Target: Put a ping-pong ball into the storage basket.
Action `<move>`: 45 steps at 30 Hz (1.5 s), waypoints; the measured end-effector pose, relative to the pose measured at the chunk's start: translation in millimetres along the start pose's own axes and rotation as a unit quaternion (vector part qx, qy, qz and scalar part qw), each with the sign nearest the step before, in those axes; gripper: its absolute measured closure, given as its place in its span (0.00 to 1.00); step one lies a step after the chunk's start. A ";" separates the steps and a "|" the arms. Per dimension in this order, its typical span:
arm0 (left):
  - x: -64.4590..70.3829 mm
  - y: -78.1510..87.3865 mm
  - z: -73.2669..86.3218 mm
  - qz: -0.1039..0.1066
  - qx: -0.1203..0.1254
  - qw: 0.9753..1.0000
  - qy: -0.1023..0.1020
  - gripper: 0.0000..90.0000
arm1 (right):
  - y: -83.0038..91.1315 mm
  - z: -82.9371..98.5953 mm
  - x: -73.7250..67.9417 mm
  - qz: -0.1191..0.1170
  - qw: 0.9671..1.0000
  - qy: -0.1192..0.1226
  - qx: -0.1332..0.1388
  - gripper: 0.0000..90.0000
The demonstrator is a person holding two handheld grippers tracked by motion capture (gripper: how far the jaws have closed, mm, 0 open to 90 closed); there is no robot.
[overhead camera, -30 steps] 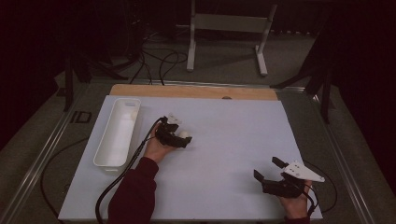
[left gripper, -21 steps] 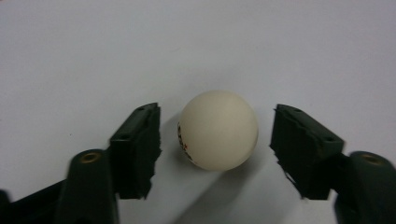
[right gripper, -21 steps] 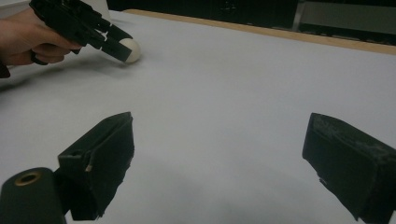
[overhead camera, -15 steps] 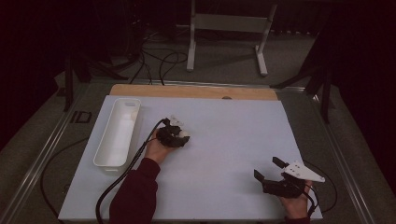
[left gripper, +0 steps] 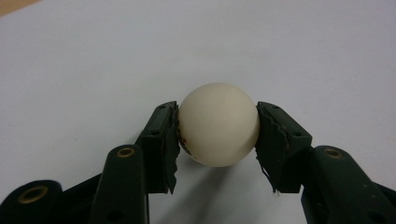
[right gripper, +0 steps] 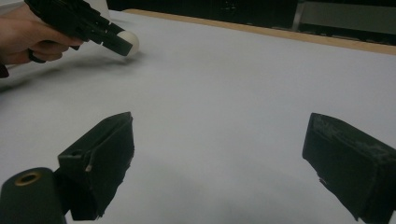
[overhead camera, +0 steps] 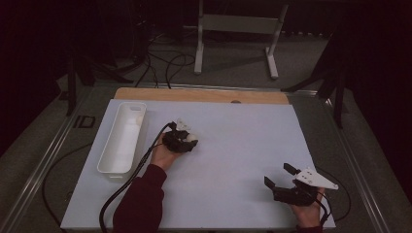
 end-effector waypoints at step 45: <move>13.1 39.8 -26.0 0.006 0.043 0.999 -0.016 0.58 | -0.6 0.3 -0.4 0.000 1.000 0.003 -0.001 0.10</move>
Point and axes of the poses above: each handheld gripper's, and its own axes: y roughly backward along the jaws, z roughly out of its underside, x roughly to its right, the point moved 6 cm from there along -y, roughly forward along the jaws, and after that the axes turned 5 degrees about z, right-handed, at the moved point
